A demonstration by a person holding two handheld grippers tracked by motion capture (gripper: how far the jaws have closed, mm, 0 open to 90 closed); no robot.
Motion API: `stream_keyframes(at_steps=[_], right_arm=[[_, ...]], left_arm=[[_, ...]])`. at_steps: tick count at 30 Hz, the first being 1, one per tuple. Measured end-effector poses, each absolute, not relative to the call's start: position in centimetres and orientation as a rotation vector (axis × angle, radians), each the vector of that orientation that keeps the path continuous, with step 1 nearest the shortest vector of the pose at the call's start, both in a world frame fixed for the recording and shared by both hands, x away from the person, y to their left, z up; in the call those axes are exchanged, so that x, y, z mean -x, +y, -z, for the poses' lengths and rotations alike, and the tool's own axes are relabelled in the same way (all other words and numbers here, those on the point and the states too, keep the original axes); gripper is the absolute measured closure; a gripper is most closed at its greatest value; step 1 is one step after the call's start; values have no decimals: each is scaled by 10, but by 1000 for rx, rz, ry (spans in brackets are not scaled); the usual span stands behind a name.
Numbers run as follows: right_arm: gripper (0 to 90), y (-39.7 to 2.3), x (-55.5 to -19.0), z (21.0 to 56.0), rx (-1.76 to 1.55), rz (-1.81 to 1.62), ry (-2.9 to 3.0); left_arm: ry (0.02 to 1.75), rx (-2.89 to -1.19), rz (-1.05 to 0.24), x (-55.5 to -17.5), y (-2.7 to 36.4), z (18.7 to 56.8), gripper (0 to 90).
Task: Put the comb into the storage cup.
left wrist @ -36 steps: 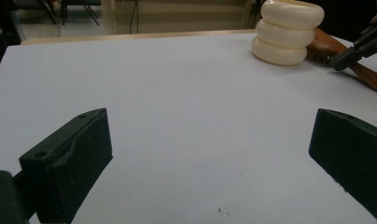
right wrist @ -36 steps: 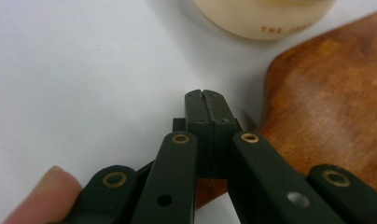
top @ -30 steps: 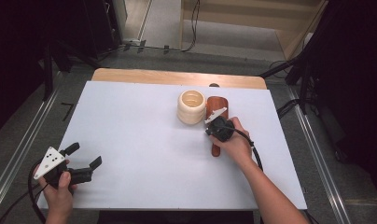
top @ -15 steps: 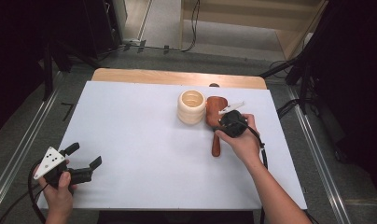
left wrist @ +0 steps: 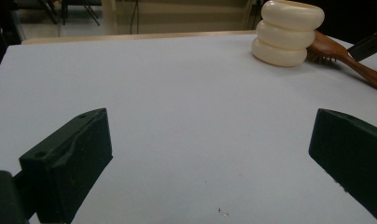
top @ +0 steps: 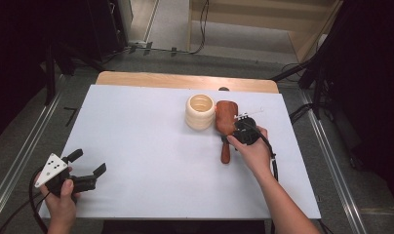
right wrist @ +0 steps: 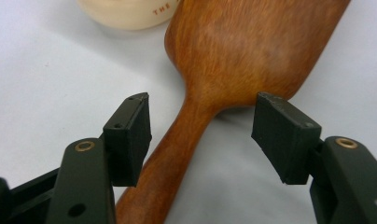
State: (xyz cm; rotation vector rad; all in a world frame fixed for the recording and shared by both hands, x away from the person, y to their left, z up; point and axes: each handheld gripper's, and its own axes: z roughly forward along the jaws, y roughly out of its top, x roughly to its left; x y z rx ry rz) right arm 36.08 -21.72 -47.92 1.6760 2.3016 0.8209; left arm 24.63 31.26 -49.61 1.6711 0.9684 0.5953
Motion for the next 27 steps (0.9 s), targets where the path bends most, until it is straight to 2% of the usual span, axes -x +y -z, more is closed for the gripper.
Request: stream_keyframes(at_steps=[4,27], right_arm=[[404,-217,-361,479,-1718,-839,2258],[487,-200,-358,499,-1815,-778,2152]], left_arm=[[967,-1666,-593,-246,313,496,0],[970,-1670,-595,-246,313,496,0]])
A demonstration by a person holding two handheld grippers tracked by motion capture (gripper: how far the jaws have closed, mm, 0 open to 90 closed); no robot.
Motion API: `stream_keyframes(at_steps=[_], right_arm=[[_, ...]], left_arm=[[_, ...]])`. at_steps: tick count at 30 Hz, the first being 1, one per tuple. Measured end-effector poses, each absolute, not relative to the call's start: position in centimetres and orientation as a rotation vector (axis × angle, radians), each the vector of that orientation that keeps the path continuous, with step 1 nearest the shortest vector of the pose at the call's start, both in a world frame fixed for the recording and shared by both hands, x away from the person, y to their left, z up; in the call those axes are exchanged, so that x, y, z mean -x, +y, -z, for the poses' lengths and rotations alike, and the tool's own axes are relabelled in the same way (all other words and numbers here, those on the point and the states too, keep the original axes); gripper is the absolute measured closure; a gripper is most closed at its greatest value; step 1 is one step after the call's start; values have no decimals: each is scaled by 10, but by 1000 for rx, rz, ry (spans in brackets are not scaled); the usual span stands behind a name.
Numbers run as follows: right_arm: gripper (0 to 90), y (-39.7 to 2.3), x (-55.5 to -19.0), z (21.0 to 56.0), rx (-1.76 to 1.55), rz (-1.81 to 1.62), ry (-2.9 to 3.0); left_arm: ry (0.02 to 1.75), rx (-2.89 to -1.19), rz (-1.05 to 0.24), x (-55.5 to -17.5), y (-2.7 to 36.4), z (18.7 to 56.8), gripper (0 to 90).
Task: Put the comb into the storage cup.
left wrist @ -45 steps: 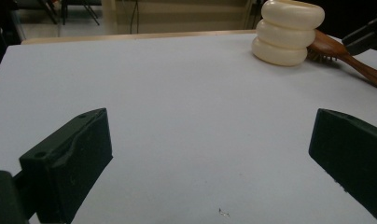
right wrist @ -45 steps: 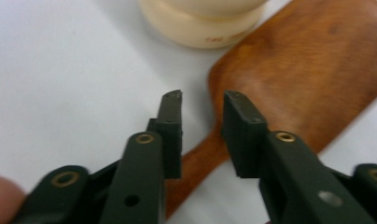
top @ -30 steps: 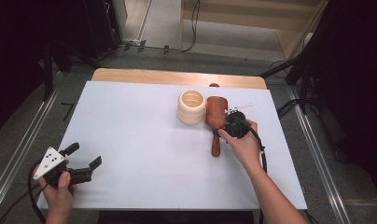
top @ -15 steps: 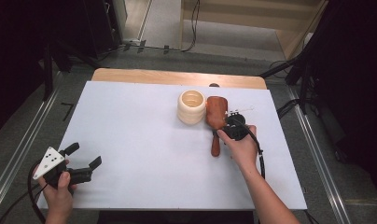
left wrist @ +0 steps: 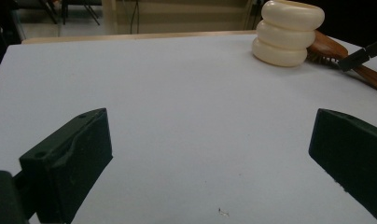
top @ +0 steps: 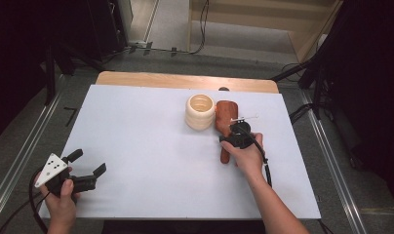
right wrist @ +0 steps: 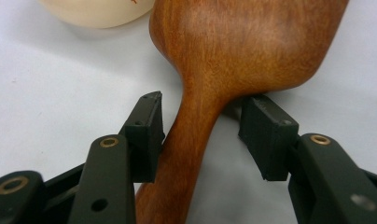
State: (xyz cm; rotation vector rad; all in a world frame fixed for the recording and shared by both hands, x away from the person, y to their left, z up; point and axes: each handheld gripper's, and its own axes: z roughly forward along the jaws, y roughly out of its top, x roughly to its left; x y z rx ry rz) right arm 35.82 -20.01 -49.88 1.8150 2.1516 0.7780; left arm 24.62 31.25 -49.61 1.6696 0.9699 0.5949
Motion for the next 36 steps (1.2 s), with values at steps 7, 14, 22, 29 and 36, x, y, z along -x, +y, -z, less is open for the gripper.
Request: stream_keyframes(at_steps=[7,14,22,29,36], right_arm=[[574,-198,-358,501,-1852,-783,2072],[697,-205,-351,507,-1956,-900,1931],[704,-211,-349,512,-2004,-1016,1849],[705,-217,-349,513,-1974,-1052,1822],[705,-223,-345,504,-1924,-1085,1785]], left_arm=[[969,-1669,-594,-246,313,496,0],[970,-1672,-596,-246,312,496,0],[970,-1674,-596,-246,312,496,0],[968,-1676,-596,-246,312,496,0],[970,-1677,-595,-246,311,496,0]])
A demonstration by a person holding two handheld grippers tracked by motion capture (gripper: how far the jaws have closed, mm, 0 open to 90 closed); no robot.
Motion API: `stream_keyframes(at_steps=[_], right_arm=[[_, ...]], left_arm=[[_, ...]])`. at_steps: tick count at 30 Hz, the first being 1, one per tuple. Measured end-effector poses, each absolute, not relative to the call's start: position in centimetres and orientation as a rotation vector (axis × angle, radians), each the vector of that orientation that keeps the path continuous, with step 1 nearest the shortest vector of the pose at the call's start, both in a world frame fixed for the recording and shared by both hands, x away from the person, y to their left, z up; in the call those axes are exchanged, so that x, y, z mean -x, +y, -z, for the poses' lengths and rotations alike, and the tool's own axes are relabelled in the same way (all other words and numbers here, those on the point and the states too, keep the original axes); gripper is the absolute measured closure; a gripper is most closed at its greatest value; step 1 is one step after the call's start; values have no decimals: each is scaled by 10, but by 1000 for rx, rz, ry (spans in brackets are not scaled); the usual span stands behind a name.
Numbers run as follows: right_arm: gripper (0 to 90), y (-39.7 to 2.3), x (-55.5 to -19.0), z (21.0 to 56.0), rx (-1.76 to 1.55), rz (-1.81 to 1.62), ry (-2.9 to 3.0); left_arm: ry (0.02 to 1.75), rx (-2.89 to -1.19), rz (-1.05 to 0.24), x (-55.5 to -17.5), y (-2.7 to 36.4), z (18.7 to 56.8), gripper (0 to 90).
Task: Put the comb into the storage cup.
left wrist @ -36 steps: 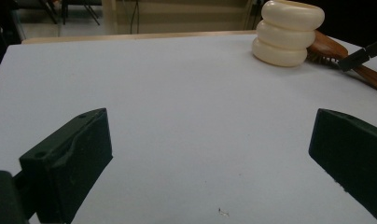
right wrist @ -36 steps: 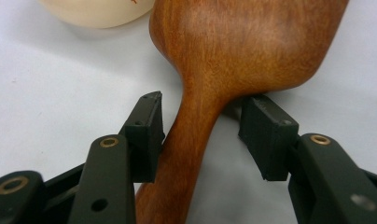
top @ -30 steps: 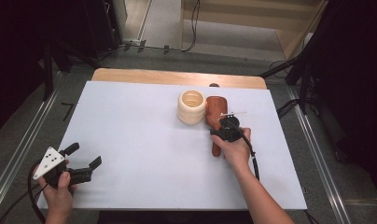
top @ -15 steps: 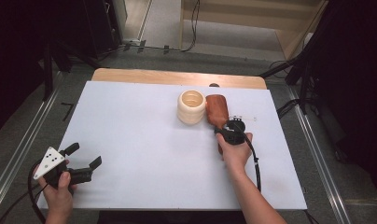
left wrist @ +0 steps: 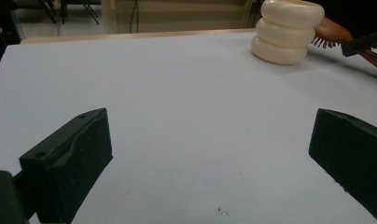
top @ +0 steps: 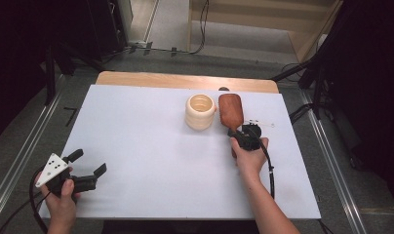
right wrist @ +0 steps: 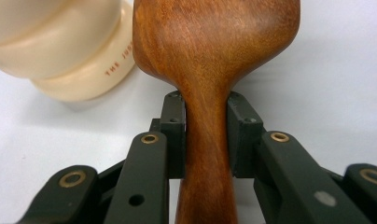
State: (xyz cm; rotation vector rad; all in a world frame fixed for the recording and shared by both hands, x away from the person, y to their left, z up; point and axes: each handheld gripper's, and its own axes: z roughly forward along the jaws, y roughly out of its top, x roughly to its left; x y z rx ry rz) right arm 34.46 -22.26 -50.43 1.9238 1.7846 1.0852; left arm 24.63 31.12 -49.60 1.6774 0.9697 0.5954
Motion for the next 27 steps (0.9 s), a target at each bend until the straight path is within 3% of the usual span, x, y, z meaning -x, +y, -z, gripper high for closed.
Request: stream_keyframes(at_steps=[13,27], right_arm=[[704,-231,-335,492,-1795,-1176,1740],[704,-235,-322,477,-1685,-1268,1695]], left_arm=[[957,-1717,-633,-246,307,490,0],[880,-1746,-624,-243,276,476,0]])
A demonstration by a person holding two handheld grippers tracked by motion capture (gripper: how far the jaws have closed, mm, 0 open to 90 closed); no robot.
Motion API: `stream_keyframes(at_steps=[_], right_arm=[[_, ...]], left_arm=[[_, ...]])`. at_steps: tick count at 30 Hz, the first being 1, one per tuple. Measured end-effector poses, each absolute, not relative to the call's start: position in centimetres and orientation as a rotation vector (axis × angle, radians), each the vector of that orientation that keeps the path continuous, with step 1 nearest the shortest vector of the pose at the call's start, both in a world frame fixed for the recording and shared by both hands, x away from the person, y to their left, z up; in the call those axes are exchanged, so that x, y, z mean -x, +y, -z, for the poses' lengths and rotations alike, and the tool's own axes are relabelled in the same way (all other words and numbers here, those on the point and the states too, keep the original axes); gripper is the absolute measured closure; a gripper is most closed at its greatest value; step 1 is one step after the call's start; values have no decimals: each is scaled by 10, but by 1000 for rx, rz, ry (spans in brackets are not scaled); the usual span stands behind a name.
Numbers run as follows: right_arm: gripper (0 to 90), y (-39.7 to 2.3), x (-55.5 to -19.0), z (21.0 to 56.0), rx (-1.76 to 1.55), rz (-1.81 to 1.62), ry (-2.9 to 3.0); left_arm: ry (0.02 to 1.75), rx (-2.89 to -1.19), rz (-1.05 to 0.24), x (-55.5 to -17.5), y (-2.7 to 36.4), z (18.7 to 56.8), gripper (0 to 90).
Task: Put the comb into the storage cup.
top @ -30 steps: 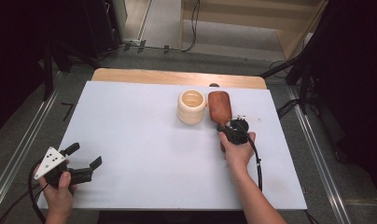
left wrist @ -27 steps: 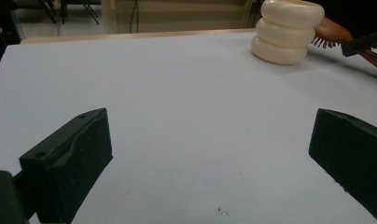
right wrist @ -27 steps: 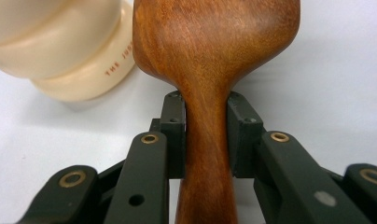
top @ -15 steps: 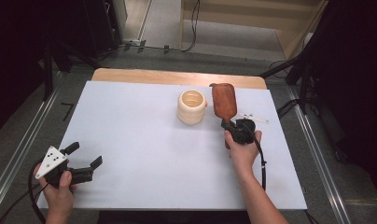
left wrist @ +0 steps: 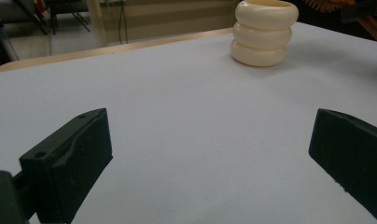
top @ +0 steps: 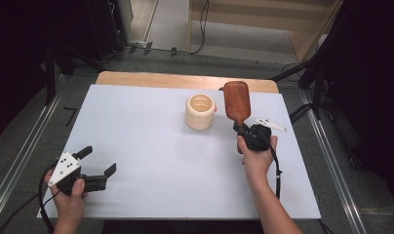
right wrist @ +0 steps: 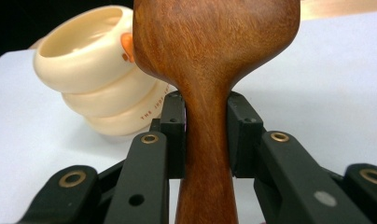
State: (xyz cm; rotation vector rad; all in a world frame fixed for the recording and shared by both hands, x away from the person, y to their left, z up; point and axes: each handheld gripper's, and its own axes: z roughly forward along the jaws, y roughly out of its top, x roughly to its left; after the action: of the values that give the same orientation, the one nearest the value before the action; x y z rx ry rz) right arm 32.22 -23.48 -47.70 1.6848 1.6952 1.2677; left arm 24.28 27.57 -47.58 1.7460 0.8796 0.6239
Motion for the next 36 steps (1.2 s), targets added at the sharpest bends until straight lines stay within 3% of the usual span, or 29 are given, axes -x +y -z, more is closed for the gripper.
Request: stream_keyframes(at_steps=[36], right_arm=[[704,-231,-287,456,-1392,-1418,1770]], left_arm=[[684,-1782,-480,-267,179,444,0]])
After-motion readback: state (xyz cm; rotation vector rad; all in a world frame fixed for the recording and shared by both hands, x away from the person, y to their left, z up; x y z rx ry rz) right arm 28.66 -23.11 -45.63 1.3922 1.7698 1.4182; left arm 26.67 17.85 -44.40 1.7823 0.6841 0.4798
